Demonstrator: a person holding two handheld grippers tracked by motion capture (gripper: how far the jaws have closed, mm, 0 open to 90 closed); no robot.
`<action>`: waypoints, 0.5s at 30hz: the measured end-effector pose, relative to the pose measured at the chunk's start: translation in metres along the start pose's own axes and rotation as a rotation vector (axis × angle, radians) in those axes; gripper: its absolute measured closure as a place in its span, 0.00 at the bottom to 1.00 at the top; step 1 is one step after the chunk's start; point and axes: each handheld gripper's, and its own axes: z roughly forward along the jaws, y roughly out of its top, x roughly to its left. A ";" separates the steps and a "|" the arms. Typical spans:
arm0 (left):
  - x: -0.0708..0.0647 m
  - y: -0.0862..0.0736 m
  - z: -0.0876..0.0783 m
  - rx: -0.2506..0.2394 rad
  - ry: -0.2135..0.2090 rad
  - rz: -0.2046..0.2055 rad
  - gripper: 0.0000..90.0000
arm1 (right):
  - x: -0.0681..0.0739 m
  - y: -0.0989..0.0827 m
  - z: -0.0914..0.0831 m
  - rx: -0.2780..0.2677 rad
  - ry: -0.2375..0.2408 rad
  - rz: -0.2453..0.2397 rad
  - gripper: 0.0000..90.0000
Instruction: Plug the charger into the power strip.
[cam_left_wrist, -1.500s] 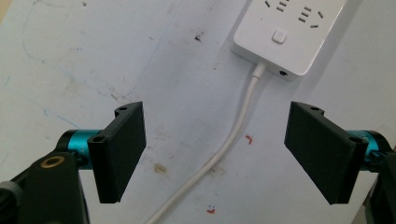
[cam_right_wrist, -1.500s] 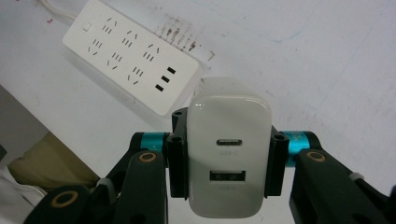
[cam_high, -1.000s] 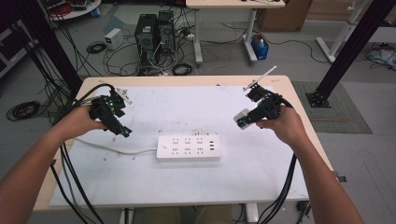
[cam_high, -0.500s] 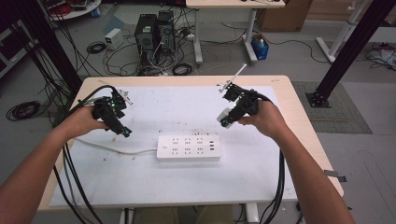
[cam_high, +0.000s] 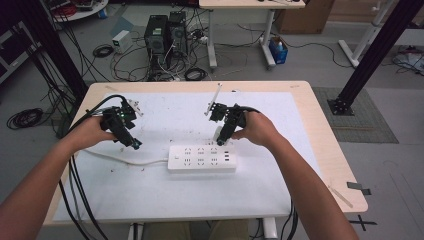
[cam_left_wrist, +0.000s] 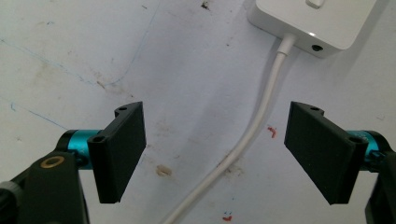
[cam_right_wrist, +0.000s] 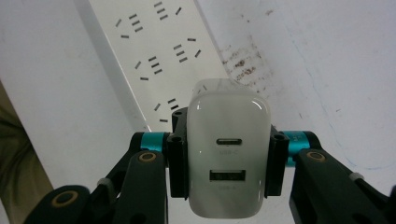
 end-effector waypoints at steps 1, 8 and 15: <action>0.000 0.000 0.000 0.001 0.000 0.003 0.23 | 0.000 0.000 0.000 0.000 0.000 0.000 0.69; -0.001 -0.004 0.003 -0.011 -0.005 -0.014 0.23 | 0.009 0.008 0.022 0.068 -0.026 -0.094 0.69; 0.000 -0.008 0.005 -0.014 -0.007 -0.021 0.23 | 0.017 0.012 0.037 0.107 -0.025 -0.143 0.69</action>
